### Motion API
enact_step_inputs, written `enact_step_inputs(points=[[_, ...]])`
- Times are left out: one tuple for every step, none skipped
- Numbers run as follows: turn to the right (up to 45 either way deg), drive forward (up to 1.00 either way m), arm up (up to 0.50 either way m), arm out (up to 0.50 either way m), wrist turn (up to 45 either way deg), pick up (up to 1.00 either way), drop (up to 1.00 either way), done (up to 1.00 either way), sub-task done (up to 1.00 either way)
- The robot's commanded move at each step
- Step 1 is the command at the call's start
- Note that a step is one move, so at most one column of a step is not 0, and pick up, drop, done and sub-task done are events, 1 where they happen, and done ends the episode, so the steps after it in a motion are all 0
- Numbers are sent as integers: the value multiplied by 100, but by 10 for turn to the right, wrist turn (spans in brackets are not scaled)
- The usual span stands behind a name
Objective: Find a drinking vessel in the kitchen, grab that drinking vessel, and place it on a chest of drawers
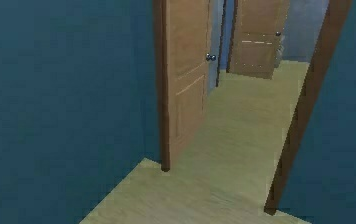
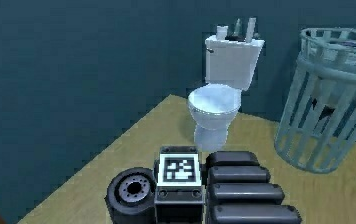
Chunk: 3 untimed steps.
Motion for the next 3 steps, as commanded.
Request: enact_step_inputs(points=[[0, 100, 0, 0, 0, 0, 0, 0, 0], [270, 0, 0, 0, 0, 0, 0, 0, 0], [0, 100, 0, 0, 0, 0, 0, 0, 0]])
